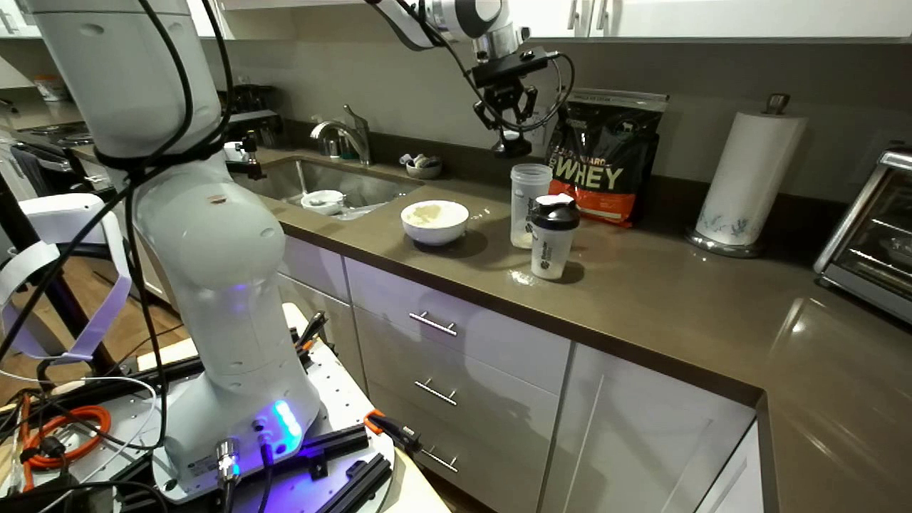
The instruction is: Pick the lid on the counter and put it on the bigger cup
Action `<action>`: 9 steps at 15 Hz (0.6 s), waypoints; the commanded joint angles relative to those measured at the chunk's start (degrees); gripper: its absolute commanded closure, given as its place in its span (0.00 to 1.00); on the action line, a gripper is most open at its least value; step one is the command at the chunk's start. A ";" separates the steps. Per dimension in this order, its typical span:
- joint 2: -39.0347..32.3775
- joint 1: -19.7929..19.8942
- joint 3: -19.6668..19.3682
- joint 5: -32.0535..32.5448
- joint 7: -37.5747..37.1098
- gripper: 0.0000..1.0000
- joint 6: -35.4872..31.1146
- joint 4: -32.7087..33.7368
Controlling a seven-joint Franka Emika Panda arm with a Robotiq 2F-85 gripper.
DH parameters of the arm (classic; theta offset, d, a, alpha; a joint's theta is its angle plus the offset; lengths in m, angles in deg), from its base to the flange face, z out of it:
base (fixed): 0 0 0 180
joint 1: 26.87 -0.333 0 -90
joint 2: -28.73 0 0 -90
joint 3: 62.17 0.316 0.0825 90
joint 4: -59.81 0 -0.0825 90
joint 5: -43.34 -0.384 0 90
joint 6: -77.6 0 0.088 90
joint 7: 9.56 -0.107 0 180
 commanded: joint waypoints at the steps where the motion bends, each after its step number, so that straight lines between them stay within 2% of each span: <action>1: -1.19 0.98 0.59 0.35 -2.16 0.87 2.63 2.50; 9: -0.03 2.08 -0.22 -0.05 -3.63 0.87 3.96 1.42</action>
